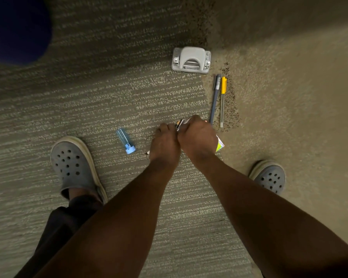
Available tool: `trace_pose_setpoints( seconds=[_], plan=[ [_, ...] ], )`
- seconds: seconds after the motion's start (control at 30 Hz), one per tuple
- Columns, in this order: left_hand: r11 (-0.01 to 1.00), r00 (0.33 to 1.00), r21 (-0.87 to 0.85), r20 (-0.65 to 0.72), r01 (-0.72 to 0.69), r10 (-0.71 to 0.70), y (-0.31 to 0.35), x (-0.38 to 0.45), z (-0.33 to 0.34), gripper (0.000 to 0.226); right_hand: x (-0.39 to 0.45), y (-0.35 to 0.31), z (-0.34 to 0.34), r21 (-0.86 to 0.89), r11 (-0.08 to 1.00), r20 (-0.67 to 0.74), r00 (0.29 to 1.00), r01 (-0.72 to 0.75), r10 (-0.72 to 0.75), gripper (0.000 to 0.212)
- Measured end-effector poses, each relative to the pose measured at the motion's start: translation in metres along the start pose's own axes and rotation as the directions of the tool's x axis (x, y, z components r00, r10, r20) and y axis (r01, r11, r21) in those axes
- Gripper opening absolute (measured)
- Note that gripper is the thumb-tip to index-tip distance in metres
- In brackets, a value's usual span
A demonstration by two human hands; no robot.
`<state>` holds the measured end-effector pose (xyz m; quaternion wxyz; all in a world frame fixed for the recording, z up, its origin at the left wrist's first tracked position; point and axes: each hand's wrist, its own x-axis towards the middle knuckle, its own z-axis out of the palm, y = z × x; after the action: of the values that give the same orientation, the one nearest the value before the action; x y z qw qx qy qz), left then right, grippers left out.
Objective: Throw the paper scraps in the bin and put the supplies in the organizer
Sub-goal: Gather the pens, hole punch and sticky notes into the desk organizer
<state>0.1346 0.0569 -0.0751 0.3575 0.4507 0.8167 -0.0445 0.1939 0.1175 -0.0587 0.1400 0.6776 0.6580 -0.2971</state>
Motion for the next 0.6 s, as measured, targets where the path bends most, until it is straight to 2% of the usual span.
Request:
trace_pose_setpoints(
  seconds=[0.07,0.17,0.3,0.37,0.47,0.53,0.6],
  plan=[
    [0.995,0.999,0.093,0.024,-0.03,0.027,0.001,-0.004,0.006,0.035,-0.002,-0.001,-0.008,0.062,0.998,-0.137,0.99,0.026,-0.017,0.018],
    [0.983,0.997,0.173,0.062,-0.061,0.051,0.0,-0.004,0.012,0.041,-0.001,-0.001,-0.015,0.102,0.994,-0.186,0.982,0.027,-0.007,0.013],
    [0.986,0.998,0.157,0.043,-0.062,0.056,0.0,0.001,0.011,0.029,0.005,0.002,-0.022,0.138,0.99,-0.282,0.957,-0.032,0.07,0.01],
    [0.993,0.998,0.099,0.019,-0.06,0.059,-0.003,0.003,0.01,0.026,0.011,0.007,-0.026,0.226,0.968,-0.313,0.932,-0.112,0.181,0.01],
    [0.997,0.998,-0.077,-0.057,0.001,-0.005,-0.009,0.002,0.004,0.023,0.016,0.014,-0.024,0.319,0.924,-0.252,0.921,-0.21,0.297,0.014],
    [0.972,0.982,-0.229,-0.163,0.051,-0.09,-0.017,-0.001,-0.007,0.02,0.012,0.011,-0.015,0.335,0.92,-0.2,0.939,-0.203,0.28,0.014],
    [0.915,0.957,-0.402,-0.252,0.032,-0.144,-0.03,-0.005,-0.022,0.01,0.002,0.002,-0.001,0.316,0.94,-0.151,0.971,-0.132,0.187,0.013]
  ],
)
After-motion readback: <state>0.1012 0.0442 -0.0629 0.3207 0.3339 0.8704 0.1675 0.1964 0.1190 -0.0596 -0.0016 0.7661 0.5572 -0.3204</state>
